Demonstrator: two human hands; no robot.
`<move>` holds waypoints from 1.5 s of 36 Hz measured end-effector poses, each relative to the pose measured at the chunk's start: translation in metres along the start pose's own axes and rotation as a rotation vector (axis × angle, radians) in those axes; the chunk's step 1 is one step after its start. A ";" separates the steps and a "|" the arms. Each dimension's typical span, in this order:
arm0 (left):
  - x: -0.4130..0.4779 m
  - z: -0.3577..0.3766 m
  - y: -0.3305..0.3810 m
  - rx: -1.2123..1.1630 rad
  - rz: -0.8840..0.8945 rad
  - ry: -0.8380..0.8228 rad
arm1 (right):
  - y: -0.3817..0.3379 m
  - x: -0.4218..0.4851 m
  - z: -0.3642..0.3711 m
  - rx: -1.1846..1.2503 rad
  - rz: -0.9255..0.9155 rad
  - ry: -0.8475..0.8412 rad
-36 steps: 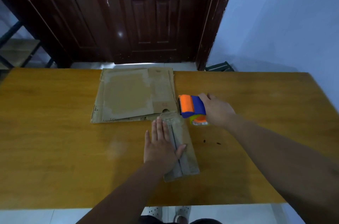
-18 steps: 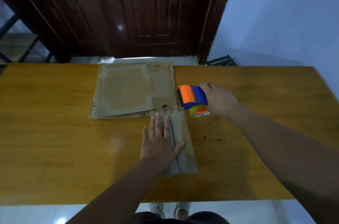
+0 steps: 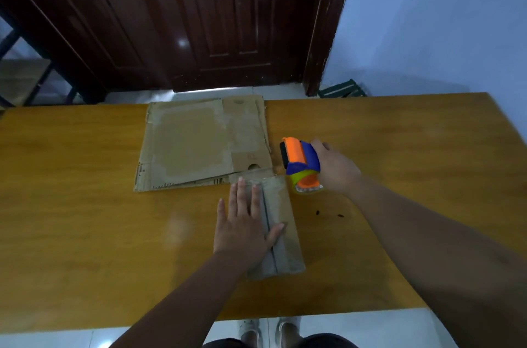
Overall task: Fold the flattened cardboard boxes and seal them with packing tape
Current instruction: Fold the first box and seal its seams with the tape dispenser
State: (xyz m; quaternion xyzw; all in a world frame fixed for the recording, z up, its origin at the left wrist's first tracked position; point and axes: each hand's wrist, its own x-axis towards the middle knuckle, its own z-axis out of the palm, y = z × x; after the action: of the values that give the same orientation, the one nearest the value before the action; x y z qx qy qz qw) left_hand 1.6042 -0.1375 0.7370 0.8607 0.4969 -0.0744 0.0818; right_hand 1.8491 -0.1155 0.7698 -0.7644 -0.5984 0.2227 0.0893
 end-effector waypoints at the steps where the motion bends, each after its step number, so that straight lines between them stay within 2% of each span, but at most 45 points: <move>1: 0.000 0.000 0.000 0.000 0.001 -0.001 | 0.001 -0.001 0.002 0.024 0.000 0.006; 5: 0.000 -0.002 -0.002 -0.011 0.010 -0.015 | 0.010 -0.006 0.012 0.030 0.016 0.013; 9: 0.000 -0.006 -0.004 0.001 0.023 -0.037 | 0.015 -0.012 0.029 0.196 0.057 0.040; 16: 0.003 -0.018 0.001 0.056 0.047 -0.032 | 0.016 -0.017 0.040 0.274 0.065 0.052; 28: 0.016 -0.017 0.045 -0.079 -0.147 -0.092 | 0.017 -0.022 0.045 0.285 0.040 0.047; 33: 0.014 -0.009 0.043 -0.067 -0.096 0.028 | 0.019 -0.023 0.040 0.284 0.027 0.063; 37: 0.015 -0.007 0.034 -0.056 -0.050 0.021 | 0.024 -0.026 0.031 0.338 0.028 0.145; 44: 0.013 -0.011 0.014 -0.074 -0.026 0.046 | 0.022 -0.027 0.019 0.309 -0.038 0.174; 54: 0.005 -0.009 -0.019 -0.057 0.008 0.068 | 0.002 -0.023 0.018 0.245 -0.120 0.113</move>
State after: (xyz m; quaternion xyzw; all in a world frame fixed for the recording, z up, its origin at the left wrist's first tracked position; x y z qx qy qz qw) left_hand 1.5906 -0.1221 0.7438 0.8619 0.4980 -0.0306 0.0898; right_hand 1.8384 -0.1398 0.7589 -0.7218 -0.6056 0.2450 0.2285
